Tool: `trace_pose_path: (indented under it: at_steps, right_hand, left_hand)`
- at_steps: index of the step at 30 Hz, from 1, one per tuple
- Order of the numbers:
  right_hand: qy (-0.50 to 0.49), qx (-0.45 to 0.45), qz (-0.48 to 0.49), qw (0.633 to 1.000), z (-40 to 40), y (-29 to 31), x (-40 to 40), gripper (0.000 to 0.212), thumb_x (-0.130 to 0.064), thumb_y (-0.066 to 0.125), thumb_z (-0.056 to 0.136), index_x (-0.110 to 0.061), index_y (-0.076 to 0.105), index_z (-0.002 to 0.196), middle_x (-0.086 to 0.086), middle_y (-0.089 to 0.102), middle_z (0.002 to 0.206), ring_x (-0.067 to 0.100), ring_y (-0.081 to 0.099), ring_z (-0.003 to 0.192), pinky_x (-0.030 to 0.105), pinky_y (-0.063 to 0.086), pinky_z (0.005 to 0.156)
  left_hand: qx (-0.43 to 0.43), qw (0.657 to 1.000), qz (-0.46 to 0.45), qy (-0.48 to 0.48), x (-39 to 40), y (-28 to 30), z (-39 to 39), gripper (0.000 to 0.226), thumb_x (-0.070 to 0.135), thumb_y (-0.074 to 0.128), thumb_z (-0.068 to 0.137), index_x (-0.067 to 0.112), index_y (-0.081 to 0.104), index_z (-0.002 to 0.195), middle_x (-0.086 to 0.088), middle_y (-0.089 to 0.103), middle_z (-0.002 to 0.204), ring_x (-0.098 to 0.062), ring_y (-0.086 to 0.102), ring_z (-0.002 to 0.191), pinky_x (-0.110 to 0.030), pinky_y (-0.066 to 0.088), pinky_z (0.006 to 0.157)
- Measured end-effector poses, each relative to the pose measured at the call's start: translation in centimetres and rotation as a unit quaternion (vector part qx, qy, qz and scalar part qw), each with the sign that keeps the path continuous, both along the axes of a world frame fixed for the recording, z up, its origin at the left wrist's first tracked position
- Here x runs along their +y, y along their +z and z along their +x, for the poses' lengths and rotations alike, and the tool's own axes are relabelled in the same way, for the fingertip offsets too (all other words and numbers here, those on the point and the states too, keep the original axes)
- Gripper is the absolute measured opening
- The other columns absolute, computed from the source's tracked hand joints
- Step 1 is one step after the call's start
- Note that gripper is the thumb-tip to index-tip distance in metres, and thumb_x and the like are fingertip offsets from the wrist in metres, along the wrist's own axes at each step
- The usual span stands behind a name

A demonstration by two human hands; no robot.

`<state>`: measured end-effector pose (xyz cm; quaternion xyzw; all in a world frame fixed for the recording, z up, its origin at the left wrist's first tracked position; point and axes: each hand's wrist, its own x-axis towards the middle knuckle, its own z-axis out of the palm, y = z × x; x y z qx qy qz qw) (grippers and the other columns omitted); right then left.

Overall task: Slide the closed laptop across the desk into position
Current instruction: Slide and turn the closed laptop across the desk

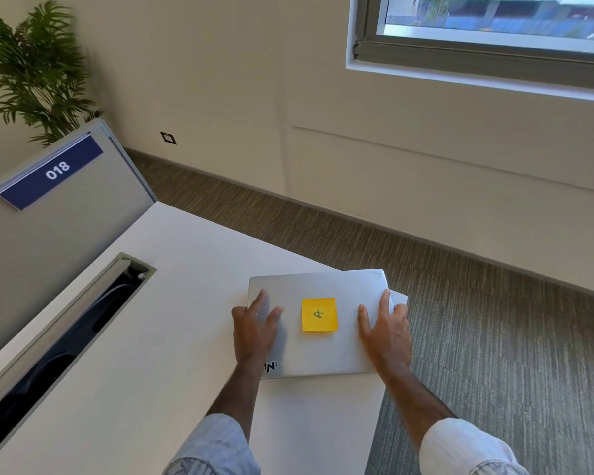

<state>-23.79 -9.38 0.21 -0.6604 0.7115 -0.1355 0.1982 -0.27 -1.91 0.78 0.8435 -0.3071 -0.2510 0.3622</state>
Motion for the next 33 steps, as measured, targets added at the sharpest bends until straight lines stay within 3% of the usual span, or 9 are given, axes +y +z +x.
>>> trace_pose_path:
  at_steps: [5, 13, 21, 29, 33]
  right_hand:
    - [0.006, -0.007, -0.003, 1.0, -0.1, 0.9, 0.2, 0.07, -0.058, 0.041, 0.097, -0.022, 0.025, 0.155, 0.013, 0.042, 0.117, 0.034, 0.057, 0.098, 0.043, 0.052, 0.072]
    - [0.025, 0.001, -0.016, 1.0, 0.2, 2.5, 0.1, 0.069, -0.061, 0.036, 0.096, -0.03, 0.019, 0.155, 0.012, 0.04, 0.115, 0.033, 0.059, 0.093, 0.042, 0.051, 0.068]
    - [0.032, -0.005, -0.021, 0.999, 0.5, 3.8, -0.1, 0.07, -0.062, 0.034, 0.095, -0.03, 0.017, 0.155, 0.013, 0.04, 0.119, 0.033, 0.058, 0.097, 0.048, 0.057, 0.073]
    - [0.043, 0.011, -0.026, 0.999, 1.4, 4.9, 0.1, 0.07, -0.062, 0.034, 0.096, -0.029, 0.017, 0.155, 0.012, 0.039, 0.119, 0.031, 0.057, 0.099, 0.044, 0.053, 0.072]
    - [0.052, 0.007, -0.03, 0.998, 2.1, 5.2, 0.4, 0.069, -0.062, 0.034, 0.096, -0.028, 0.018, 0.155, 0.013, 0.039, 0.118, 0.031, 0.059, 0.097, 0.043, 0.053, 0.07]
  left_hand:
    - [-0.045, 0.998, 0.033, -0.02, 0.5, 0.3, -0.1, 0.057, 0.049, 0.061, 0.093, 0.039, 0.047, 0.148, -0.006, 0.041, 0.116, -0.029, 0.061, 0.102, -0.04, 0.052, 0.091]
    - [-0.079, 0.995, 0.043, -0.048, 1.2, 1.3, -0.1, 0.057, 0.046, 0.05, 0.1, 0.04, 0.033, 0.154, -0.003, 0.034, 0.114, -0.031, 0.058, 0.103, -0.038, 0.049, 0.086]
    - [-0.102, 0.992, 0.04, -0.057, 1.3, 2.7, 0.2, 0.058, 0.047, 0.047, 0.101, 0.037, 0.03, 0.156, -0.01, 0.037, 0.12, -0.033, 0.056, 0.106, -0.04, 0.05, 0.086]
    - [-0.11, 0.992, 0.034, -0.047, 2.3, 4.0, 0.7, 0.058, 0.047, 0.045, 0.102, 0.037, 0.027, 0.157, -0.008, 0.036, 0.121, -0.03, 0.057, 0.106, -0.034, 0.045, 0.079]
    - [-0.111, 0.992, 0.033, -0.044, 3.2, 4.6, 1.3, 0.06, 0.049, 0.044, 0.102, 0.036, 0.026, 0.158, -0.01, 0.036, 0.122, -0.03, 0.057, 0.106, -0.036, 0.05, 0.082]
